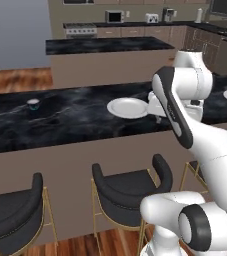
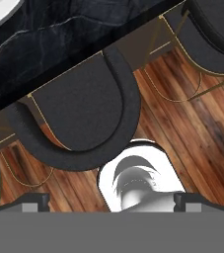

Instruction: Place two yogurt containers on each plate.

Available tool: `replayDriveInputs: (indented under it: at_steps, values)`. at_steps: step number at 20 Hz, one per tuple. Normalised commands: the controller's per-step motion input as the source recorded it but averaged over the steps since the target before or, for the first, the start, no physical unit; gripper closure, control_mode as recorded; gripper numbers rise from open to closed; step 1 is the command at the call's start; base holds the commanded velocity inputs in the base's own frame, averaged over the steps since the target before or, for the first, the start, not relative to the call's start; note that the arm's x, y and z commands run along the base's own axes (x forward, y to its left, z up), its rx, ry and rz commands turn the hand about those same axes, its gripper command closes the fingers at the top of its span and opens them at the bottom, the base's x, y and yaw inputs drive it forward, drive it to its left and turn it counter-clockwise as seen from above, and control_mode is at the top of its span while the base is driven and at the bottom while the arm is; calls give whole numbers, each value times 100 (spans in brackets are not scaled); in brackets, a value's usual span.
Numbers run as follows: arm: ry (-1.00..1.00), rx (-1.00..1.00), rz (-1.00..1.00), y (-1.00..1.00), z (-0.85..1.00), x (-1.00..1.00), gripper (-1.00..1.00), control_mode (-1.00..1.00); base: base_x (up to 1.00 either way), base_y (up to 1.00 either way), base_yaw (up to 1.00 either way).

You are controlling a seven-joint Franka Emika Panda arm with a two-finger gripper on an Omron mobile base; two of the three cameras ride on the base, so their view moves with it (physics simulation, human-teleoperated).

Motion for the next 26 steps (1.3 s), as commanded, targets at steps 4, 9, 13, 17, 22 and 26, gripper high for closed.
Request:
replayDriveInputs:
  at_steps: [4, 9, 13, 17, 22, 26]
  values:
    - [0, 0, 0, 0, 0, 0, -100, 100, 59, 26, 0]
    - [0, 0, 0, 0, 0, 0, -100, 100, 67, 41, 0]
    - [0, 0, 0, 0, 0, 0, -100, 100, 51, 45, 0]
    - [0, 0, 0, 6, 0, 23, -100, -100, 23, 17, 0]
    - [5, -3, 3, -5, 8, 60, -100, -100, 0, 0, 0]
    - [4, 0, 7, -46, 45, 93, -100, -100, 0, 0, 0]
